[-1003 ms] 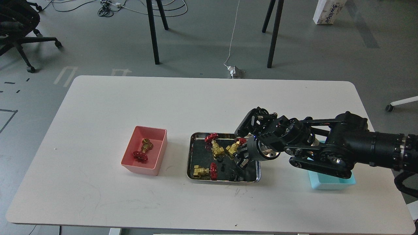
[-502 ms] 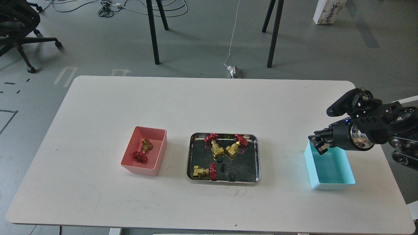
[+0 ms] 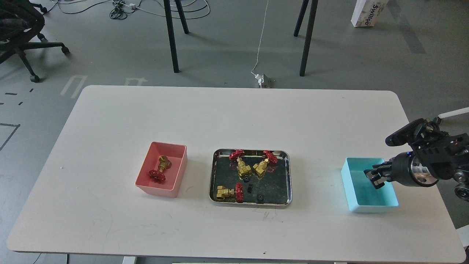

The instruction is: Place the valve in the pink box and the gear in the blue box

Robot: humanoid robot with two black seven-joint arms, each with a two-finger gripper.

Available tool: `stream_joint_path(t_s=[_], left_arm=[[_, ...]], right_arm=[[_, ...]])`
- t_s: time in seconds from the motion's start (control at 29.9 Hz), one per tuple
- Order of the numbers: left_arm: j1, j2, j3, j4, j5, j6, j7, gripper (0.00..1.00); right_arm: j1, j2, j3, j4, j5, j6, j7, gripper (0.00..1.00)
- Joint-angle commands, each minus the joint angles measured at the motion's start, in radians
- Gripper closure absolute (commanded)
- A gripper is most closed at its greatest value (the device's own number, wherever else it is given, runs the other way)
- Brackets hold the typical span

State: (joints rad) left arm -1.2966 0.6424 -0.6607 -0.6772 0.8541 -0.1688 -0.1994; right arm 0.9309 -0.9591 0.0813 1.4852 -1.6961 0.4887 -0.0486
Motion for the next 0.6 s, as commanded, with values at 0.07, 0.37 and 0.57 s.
stream_joint_path(t_s=[0.07,0.37,0.57], left_arm=[[0.000,-0.003,0.007,-0.001,0.002,0.017,0.003,0.18],[-0.015,-0.033,0.013,-0.007,0.003,0.017,0.054,0.18],[-0.015,-0.067,0.015,-0.016,0.008,0.011,0.095,0.18]], right_arm=[[0.011,0.034,0.211,-0.028,0.263,0.000,-0.091,0.10],[0.089,0.213,0.506,-0.402,0.498,-0.005,-0.103,0.10],[0.092,0.316,0.627,-0.604,0.702,-0.322,-0.102,0.07]])
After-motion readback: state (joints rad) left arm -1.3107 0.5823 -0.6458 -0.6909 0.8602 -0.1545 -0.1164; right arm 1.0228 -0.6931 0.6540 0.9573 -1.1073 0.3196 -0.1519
